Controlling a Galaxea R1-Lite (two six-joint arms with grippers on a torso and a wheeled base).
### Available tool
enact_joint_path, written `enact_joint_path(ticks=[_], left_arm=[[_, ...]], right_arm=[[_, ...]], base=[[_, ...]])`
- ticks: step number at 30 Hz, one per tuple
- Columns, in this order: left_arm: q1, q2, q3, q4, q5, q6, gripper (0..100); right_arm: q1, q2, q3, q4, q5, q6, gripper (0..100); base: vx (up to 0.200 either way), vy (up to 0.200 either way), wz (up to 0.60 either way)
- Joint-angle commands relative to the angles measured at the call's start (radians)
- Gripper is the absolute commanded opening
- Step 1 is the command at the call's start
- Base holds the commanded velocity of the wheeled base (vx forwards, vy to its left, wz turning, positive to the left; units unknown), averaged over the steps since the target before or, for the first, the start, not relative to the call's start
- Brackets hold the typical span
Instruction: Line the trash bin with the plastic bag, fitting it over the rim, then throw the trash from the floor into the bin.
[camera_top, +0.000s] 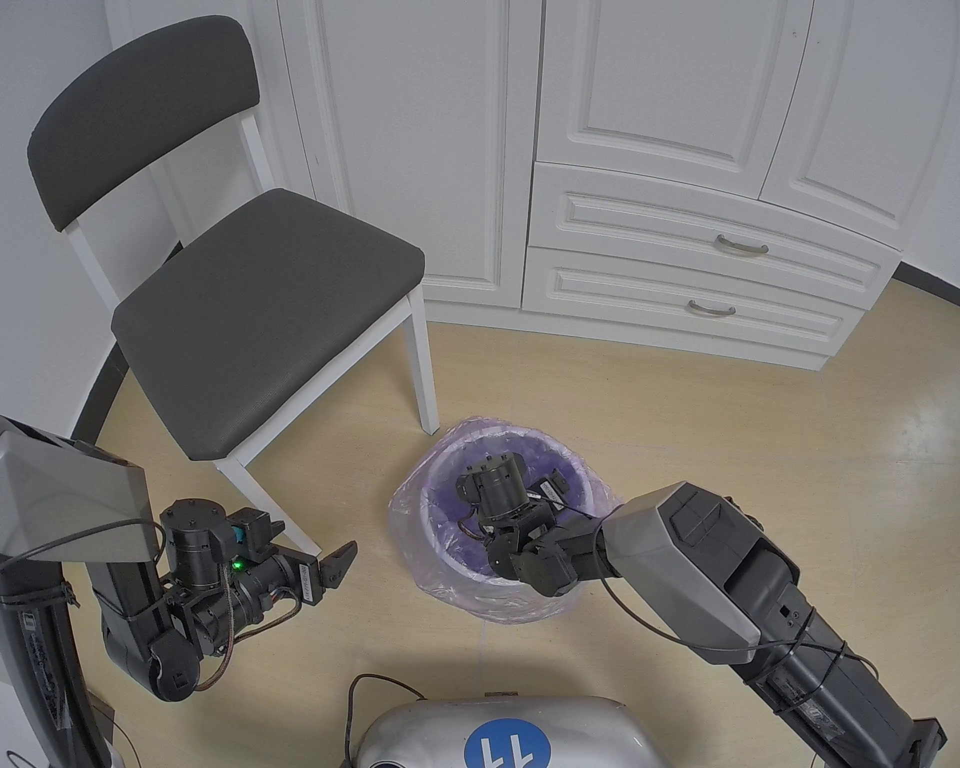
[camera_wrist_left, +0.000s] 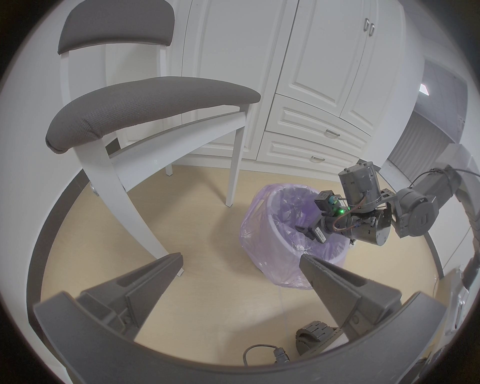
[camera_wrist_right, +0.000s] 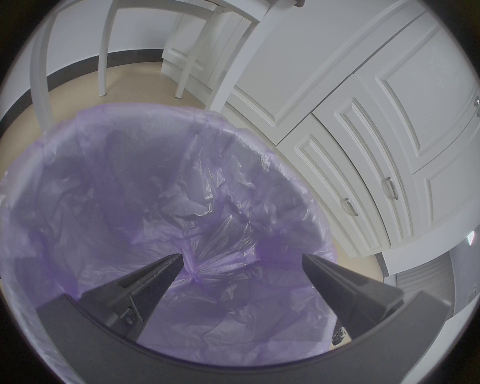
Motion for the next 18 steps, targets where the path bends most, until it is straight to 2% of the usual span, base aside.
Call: enact_joint_path(ticks=[1, 5, 18], left_arm=[[0.000, 0.002, 0.001, 0.000, 0.000, -0.001, 100], [0.000, 0.003, 0.001, 0.000, 0.000, -0.001, 100], [0.000, 0.009, 0.001, 0.000, 0.000, -0.001, 100]], right_arm=[[0.012, 0.030, 0.001, -0.022, 0.022, -0.006, 100], [0.037, 0.025, 0.001, -0.053, 0.039, -0.029, 100], [0.095, 0.002, 0.001, -0.068, 0.034, -0.046, 100]], base=[[0.000, 0.000, 0.00], [0.000, 0.000, 0.00], [0.000, 0.000, 0.00]])
